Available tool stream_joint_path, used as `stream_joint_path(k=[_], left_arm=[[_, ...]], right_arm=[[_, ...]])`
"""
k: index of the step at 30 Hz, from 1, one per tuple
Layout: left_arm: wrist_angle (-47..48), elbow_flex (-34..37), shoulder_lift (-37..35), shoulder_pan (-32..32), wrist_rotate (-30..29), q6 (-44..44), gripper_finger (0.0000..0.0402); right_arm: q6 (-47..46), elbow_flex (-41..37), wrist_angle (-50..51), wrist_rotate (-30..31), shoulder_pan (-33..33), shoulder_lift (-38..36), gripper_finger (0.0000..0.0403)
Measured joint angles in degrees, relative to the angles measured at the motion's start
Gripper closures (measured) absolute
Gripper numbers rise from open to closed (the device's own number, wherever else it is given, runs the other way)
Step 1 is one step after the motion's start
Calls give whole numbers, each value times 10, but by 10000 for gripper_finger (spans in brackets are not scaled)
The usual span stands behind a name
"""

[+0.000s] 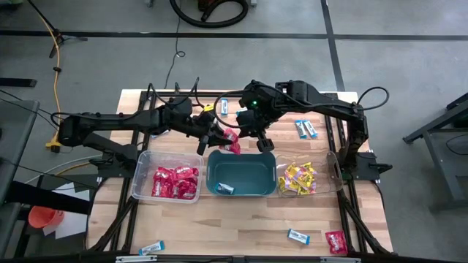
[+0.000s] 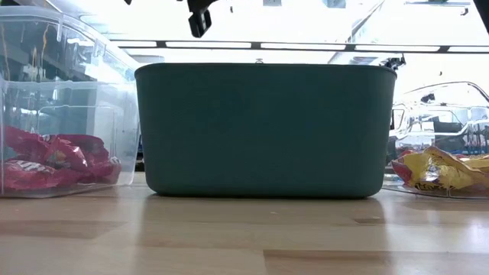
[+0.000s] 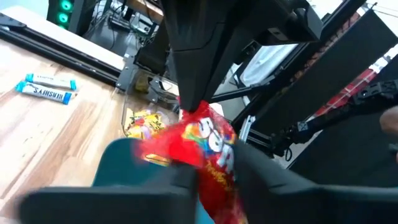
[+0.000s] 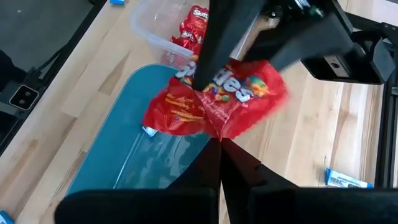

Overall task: Sort candy
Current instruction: Put the red candy into the left transparent bin

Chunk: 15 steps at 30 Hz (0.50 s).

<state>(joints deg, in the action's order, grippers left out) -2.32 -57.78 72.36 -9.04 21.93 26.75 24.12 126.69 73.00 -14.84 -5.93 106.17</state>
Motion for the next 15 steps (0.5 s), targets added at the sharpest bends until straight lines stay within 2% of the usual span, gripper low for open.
stream_joint_path(k=[2,7,15], left_arm=[[0,0,0,0,0,-7,381],[37,0,-2,-9,0,-16,393],[228,1,-59,-54,-24,-75,398]], right_arm=[[-1,0,-3,0,0,0,403],[-12,0,-3,15,-5,-8,381],[-28,0,53,108,-31,-34,249]])
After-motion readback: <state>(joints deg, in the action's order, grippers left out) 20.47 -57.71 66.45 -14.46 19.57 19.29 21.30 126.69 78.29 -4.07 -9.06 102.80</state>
